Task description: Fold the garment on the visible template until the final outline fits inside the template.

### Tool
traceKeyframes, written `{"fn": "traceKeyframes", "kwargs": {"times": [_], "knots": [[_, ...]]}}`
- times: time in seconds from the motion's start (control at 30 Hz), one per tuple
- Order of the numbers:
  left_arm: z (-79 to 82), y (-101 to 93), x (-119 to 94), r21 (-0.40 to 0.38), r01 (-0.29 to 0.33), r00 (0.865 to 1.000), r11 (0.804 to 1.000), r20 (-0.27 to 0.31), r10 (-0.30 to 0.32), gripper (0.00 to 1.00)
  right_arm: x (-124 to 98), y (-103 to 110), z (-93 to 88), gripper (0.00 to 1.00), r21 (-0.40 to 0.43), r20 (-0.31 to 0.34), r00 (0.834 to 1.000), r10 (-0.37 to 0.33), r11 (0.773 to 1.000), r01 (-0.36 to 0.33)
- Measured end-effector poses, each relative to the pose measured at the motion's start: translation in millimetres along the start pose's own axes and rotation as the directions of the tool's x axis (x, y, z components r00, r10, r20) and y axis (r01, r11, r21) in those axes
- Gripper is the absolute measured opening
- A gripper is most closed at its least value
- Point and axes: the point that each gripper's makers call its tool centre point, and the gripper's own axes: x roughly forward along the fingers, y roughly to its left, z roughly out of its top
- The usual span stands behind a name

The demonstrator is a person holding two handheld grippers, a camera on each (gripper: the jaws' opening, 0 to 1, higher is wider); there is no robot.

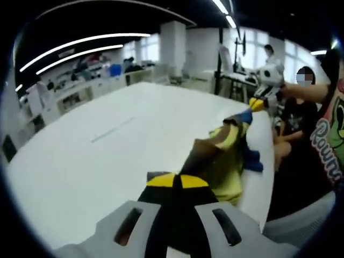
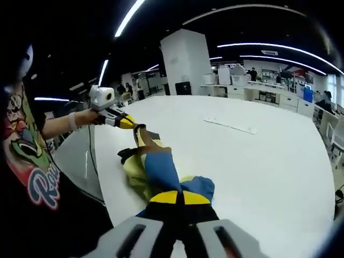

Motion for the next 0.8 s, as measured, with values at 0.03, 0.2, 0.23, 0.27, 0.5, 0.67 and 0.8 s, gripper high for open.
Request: {"fn": "traceKeyframes", "kwargs": {"times": [0.03, 0.2, 0.23, 0.27, 0.5, 0.67, 0.8], "knots": [[6.1, 1.8, -4.9, 0.004, -0.008, 1.000, 1.000, 0.016, 0.008, 0.00, -1.4, -1.7, 5.2, 0.00, -0.022, 0.004, 1.000, -0.005, 1.000, 0.005], [27.3, 8.3, -20.6, 0.005, -0.057, 0.996, 0.998, 0.070, 0.056, 0.00, -5.8, -0.3, 30.3, 0.00, -0.086, 0.030, 0.999, -0.009, 0.996, 0.012], [30.6, 8.4, -23.3, 0.003, -0.064, 0.995, 0.998, 0.074, 0.064, 0.00, -6.6, 0.1, 37.4, 0.00, -0.102, 0.040, 0.999, -0.007, 0.995, 0.011], [35.5, 9.0, -27.3, 0.003, -0.073, 0.994, 0.997, 0.082, 0.073, 0.00, -6.8, -1.6, 41.0, 0.00, -0.113, 0.045, 0.999, -0.008, 0.994, 0.013], [76.6, 14.8, -59.2, 0.029, -0.135, 0.977, 0.990, 0.168, 0.129, 0.00, -24.6, 2.9, 92.0, 0.00, -0.177, 0.113, 0.994, -0.005, 0.984, 0.025], [109.4, 20.2, -84.9, 0.054, -0.173, 0.961, 0.984, 0.229, 0.156, 0.00, -38.2, 18.7, 130.7, 0.00, -0.209, 0.166, 0.986, 0.011, 0.978, 0.025], [129.7, 23.7, -98.6, 0.086, -0.193, 0.952, 0.977, 0.259, 0.165, 0.00, -47.1, 28.9, 159.8, 0.00, -0.247, 0.208, 0.978, 0.024, 0.969, 0.028]]}}
